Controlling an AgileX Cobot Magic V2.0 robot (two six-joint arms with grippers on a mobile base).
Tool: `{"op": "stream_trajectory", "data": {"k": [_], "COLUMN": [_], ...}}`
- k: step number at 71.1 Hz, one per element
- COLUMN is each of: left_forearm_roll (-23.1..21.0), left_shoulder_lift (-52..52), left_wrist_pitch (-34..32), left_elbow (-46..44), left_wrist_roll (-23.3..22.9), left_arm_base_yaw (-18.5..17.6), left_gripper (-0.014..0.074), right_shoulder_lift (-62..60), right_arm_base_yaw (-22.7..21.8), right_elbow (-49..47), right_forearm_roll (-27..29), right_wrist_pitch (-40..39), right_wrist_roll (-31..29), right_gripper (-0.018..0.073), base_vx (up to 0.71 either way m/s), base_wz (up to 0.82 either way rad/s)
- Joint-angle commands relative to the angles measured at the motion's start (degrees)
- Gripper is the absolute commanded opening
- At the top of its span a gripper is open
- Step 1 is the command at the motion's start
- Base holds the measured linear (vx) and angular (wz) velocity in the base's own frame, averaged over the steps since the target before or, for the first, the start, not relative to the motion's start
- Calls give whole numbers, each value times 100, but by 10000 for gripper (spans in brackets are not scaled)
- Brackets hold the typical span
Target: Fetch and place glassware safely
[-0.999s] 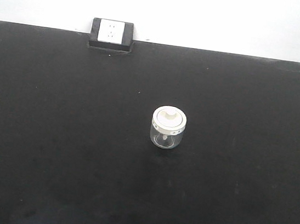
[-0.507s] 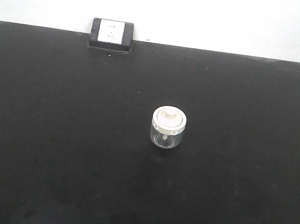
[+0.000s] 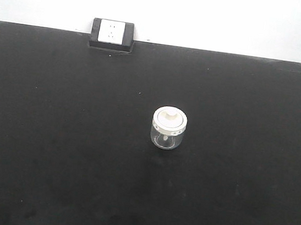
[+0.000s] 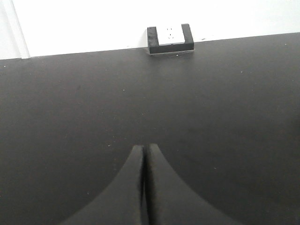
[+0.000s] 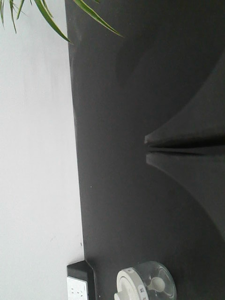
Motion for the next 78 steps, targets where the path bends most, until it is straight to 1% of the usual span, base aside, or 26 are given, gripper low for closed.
{"op": "stream_trajectory", "data": {"k": [1,4,19,78], "left_forearm_roll": [-22,-22,-22,-22], "left_shoulder_lift": [-66,-66,-60,-60], "left_wrist_pitch": [-445,-445,-445,-445], "left_elbow": [178,178,178,178], "left_wrist_roll": [-3,-3,13,13], "left_arm_base_yaw": [-34,-34,-34,-34], "left_gripper": [-7,-7,-7,-7], "right_shoulder_lift": [-308,-472,-506,-506], "right_arm_base_yaw": [-36,-36,-36,-36], "right_elbow": [240,216,216,216], "right_forearm_roll": [18,17,-16,-16], "right_wrist_pitch": [-776,-459,-428,-459], "right_wrist_roll": [-40,-40,-231,-241], "right_gripper": [-3,-3,-3,-3], "base_vx": [0,0,0,0], "base_wz": [0,0,0,0]}}
